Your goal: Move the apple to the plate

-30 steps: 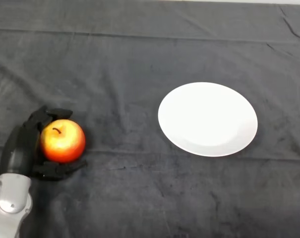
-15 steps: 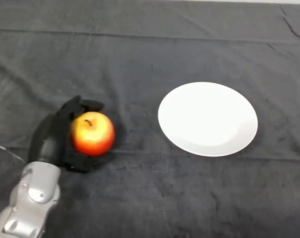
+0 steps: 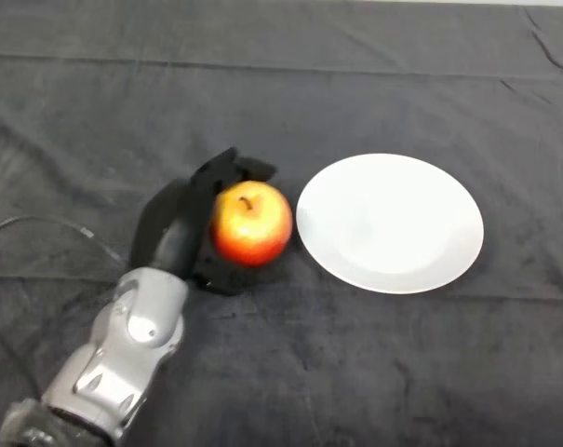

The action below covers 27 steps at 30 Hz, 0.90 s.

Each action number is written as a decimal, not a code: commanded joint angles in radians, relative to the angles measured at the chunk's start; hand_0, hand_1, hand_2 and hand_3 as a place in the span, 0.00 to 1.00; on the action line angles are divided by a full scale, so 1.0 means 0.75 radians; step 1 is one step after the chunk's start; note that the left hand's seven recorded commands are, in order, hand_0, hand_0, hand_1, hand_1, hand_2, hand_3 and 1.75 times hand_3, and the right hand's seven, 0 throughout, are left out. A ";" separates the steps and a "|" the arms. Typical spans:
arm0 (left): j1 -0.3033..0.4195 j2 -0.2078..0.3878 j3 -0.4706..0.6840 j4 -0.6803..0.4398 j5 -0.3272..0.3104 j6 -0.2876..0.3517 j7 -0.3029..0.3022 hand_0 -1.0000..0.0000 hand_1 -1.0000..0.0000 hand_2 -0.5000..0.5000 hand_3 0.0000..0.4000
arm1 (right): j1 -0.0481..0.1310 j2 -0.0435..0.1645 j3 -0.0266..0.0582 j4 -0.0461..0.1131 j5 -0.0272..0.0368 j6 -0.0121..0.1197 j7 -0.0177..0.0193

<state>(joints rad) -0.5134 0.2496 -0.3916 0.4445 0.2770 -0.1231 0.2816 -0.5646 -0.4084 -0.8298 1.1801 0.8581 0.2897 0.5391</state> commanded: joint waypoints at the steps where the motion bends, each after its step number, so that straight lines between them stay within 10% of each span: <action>1: -0.099 0.000 -0.065 0.073 -0.012 -0.011 0.023 0.00 0.00 0.50 1.00 | -0.030 -0.010 -0.020 -0.013 -0.0133 0.010 -0.0184; 27: -0.431 -0.166 -0.400 0.584 -0.209 -0.164 0.100 0.00 0.00 0.50 1.00 | -0.036 -0.017 -0.023 0.005 -0.0113 0.010 -0.0106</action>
<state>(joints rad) -0.7724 0.1305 -0.6800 0.8682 0.1320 -0.2255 0.3436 -0.5648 -0.4087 -0.8315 1.1797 0.8585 0.2896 0.5406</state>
